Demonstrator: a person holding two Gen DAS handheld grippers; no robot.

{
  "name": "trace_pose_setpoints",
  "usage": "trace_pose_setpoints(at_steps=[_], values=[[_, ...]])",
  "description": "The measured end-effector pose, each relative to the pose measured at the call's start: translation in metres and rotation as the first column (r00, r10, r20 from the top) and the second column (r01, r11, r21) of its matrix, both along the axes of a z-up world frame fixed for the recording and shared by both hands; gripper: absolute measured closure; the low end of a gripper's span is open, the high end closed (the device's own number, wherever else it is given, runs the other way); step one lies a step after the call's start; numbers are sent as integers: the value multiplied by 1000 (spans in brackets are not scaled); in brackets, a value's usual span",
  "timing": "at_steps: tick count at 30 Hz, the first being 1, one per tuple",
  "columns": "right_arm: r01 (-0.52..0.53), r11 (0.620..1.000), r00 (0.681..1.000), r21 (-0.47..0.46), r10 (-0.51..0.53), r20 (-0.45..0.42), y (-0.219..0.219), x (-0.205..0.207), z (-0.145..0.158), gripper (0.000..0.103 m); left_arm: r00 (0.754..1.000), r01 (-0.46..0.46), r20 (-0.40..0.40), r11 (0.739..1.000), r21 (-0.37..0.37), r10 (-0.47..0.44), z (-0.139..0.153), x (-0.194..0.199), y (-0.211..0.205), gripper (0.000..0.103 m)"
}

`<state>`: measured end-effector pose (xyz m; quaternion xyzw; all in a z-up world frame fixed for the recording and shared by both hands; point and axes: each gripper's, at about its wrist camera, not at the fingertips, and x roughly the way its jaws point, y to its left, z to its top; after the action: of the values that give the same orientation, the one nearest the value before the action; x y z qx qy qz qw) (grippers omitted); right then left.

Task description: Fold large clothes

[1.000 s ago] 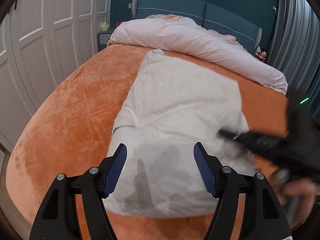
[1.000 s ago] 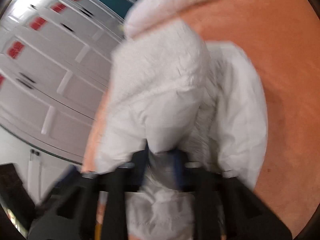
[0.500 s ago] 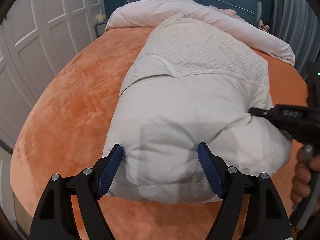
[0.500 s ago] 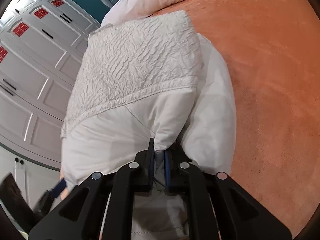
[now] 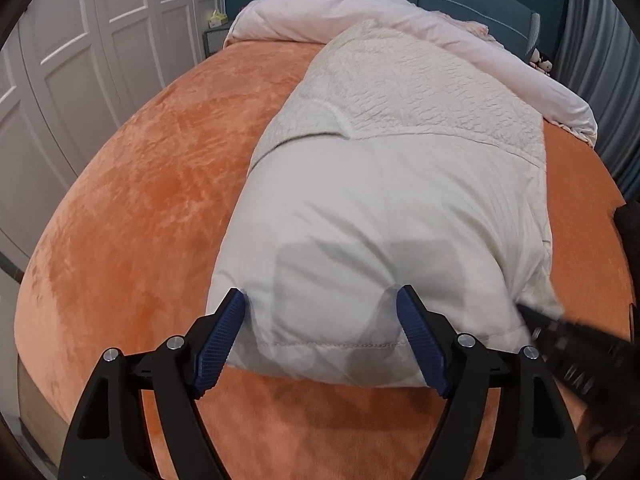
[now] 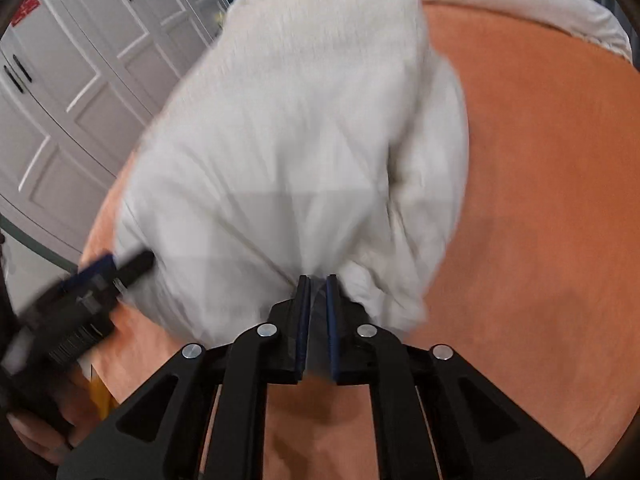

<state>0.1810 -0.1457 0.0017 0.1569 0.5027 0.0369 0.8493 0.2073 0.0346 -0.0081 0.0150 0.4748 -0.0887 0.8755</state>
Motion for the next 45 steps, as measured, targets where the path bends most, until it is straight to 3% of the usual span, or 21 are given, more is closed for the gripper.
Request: trace_pose_setpoints(at_steps=[6, 8, 11, 13, 16, 19, 25, 32, 45], values=[[21, 999, 999, -32, -20, 47, -11, -20, 23, 99, 1000, -7, -9, 1000, 10, 7, -2, -9, 1, 27], [19, 999, 1000, -39, -18, 17, -14, -20, 18, 99, 1000, -11, -15, 1000, 3, 11, -2, -10, 2, 27], [-16, 998, 996, -68, 10, -92, -9, -19, -18, 100, 1000, -8, -26, 1000, 9, 8, -2, -15, 0, 27], [-4, 998, 996, -69, -2, -90, -8, -31, -18, 98, 1000, -5, -28, 1000, 9, 5, 0, -21, 0, 27], [10, 997, 999, -75, -14, -45, -2, -47, -3, 90, 1000, -5, -28, 1000, 14, 5, 0, -27, 0, 27], [39, 990, 999, -137, -34, 32, 1, -65, 15, 67, 999, -12, -29, 1000, 20, 12, 0, -35, -1, 27], [108, 976, 988, -189, -85, 130, 6, -82, 35, 43, 1000, -25, -17, 999, 41, 26, 1, -56, -7, 27], [123, 969, 985, -213, -93, 145, 19, -96, 36, 36, 999, -49, 8, 996, 70, 48, 5, -83, -10, 27], [100, 965, 985, -243, -62, 161, 36, -134, 32, 34, 997, -64, 50, 992, 113, 59, 6, -119, -15, 27]])
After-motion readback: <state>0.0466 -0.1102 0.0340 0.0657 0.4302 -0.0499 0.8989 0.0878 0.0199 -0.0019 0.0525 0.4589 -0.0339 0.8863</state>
